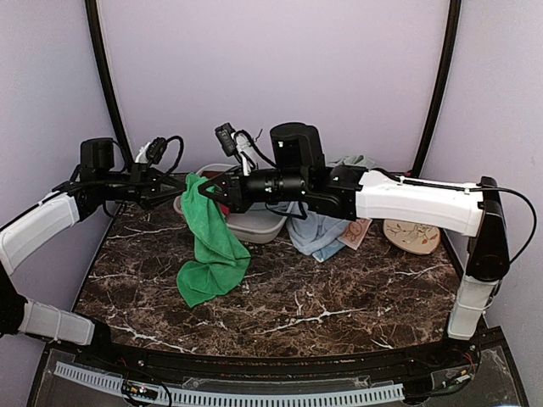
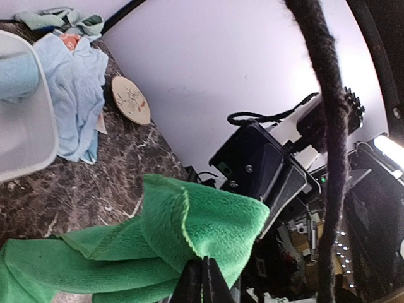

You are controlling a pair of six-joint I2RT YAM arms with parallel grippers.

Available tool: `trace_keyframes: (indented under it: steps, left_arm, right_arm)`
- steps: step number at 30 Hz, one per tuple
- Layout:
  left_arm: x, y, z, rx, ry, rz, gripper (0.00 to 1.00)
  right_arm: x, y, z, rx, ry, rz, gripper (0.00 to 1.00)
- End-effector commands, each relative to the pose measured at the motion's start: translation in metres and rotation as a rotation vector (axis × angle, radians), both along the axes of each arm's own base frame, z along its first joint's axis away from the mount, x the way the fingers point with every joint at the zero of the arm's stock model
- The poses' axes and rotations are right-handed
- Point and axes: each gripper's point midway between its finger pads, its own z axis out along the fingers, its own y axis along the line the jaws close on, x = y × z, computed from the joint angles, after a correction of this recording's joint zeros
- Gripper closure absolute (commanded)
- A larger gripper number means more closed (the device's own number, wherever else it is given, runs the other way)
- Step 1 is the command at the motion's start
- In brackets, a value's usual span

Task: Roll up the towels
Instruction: Pass from the right arm to the left

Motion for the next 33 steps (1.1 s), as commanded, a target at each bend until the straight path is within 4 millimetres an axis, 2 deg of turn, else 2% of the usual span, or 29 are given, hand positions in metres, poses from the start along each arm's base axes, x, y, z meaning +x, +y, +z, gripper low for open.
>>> trace_keyframes:
  steps: [1,8,11,14,17,20,22,24,27,30,33]
  left_arm:
    - [0.019,0.008,-0.021,0.149,-0.070,0.131,0.93]
    - [0.007,0.001,-0.019,0.051,0.009,0.024,0.64]
    - [0.005,0.001,-0.022,0.045,0.020,0.013,0.60]
    - [0.003,0.001,-0.025,0.043,0.027,0.017,0.68]
    - [0.003,0.001,-0.023,0.038,0.024,0.014,0.80]
    - [0.009,0.002,-0.024,0.060,0.010,0.039,0.97]
    - [0.012,0.003,-0.022,0.087,-0.017,0.055,1.00]
    - [0.014,0.003,-0.015,0.112,-0.065,0.055,1.00]
    - [0.012,0.004,0.005,0.134,-0.168,0.035,1.00]
    - [0.002,0.001,0.028,0.134,-0.267,-0.013,1.00]
    - [-0.015,-0.008,0.040,0.138,-0.339,-0.082,1.00]
  right_arm:
    - [-0.013,0.002,0.020,0.069,-0.027,0.027,1.00]
    - [-0.014,-0.001,0.017,0.065,-0.028,0.023,1.00]
    - [-0.014,-0.001,0.018,0.066,-0.034,0.021,1.00]
    - [-0.013,0.000,0.017,0.065,-0.034,0.020,1.00]
    - [-0.013,0.001,0.016,0.064,-0.032,0.022,1.00]
    - [-0.013,0.001,0.016,0.063,-0.029,0.022,1.00]
    - [-0.012,0.000,0.014,0.052,-0.028,0.018,1.00]
    - [-0.012,-0.004,0.011,0.026,-0.033,0.016,0.76]
    - [-0.005,-0.021,0.011,-0.027,-0.040,0.016,0.49]
    - [0.000,-0.049,0.021,-0.065,-0.050,0.045,0.32]
    - [0.012,-0.074,0.041,-0.081,-0.102,0.048,0.25]
